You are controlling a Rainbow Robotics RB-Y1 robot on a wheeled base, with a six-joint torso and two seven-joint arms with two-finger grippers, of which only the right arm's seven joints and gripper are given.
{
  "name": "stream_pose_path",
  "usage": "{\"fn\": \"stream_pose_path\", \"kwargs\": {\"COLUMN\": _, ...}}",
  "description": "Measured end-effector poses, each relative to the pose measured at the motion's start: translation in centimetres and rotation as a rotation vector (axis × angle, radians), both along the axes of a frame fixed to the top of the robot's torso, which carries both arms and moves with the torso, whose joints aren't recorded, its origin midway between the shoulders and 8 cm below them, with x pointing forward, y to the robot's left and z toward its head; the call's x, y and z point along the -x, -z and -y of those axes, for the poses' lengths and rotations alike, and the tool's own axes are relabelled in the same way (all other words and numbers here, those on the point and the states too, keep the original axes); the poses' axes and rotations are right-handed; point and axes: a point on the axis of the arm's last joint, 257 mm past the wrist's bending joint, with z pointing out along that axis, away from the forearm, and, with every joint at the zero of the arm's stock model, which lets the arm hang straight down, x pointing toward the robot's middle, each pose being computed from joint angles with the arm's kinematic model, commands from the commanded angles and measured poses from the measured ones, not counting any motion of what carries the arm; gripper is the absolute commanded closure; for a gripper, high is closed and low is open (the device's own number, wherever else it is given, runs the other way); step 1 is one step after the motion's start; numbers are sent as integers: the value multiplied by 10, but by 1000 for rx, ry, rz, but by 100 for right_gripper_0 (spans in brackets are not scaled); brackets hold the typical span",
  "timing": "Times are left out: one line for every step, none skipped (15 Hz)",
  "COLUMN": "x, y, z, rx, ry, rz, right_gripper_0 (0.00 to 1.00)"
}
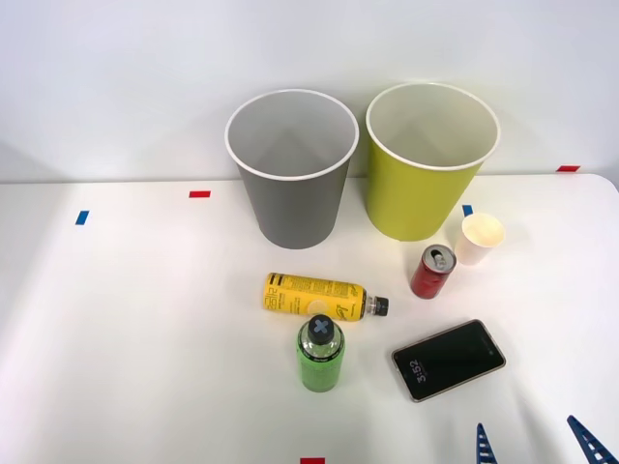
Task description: Put cans in the gray bin, plastic bottles in the light green bin
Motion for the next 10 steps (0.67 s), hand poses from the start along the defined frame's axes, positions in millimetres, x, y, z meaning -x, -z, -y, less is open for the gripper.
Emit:
{"fn": "stream_pose_path", "kwargs": {"x": 0, "y": 0, "z": 0, "rx": 0, "ry": 0, "rz": 0, "right_gripper_0": 0}}
{"fn": "stream_pose_path", "kwargs": {"x": 0, "y": 0, "z": 0, "rx": 0, "ry": 0, "rz": 0, "right_gripper_0": 0}}
{"fn": "stream_pose_path", "kwargs": {"x": 0, "y": 0, "z": 0, "rx": 0, "ry": 0, "rz": 0, "right_gripper_0": 0}}
{"fn": "stream_pose_path", "kwargs": {"x": 0, "y": 0, "z": 0, "rx": 0, "ry": 0, "rz": 0, "right_gripper_0": 0}}
{"fn": "stream_pose_path", "kwargs": {"x": 0, "y": 0, "z": 0, "rx": 0, "ry": 0, "rz": 0, "right_gripper_0": 0}}
{"fn": "stream_pose_path", "kwargs": {"x": 0, "y": 0, "z": 0, "rx": 0, "ry": 0, "rz": 0, "right_gripper_0": 0}}
{"fn": "stream_pose_path", "kwargs": {"x": 0, "y": 0, "z": 0, "rx": 0, "ry": 0, "rz": 0, "right_gripper_0": 0}}
{"fn": "stream_pose_path", "kwargs": {"x": 0, "y": 0, "z": 0, "rx": 0, "ry": 0, "rz": 0, "right_gripper_0": 0}}
{"fn": "stream_pose_path", "kwargs": {"x": 0, "y": 0, "z": 0, "rx": 0, "ry": 0, "rz": 0, "right_gripper_0": 0}}
{"fn": "stream_pose_path", "kwargs": {"x": 0, "y": 0, "z": 0, "rx": 0, "ry": 0, "rz": 0, "right_gripper_0": 0}}
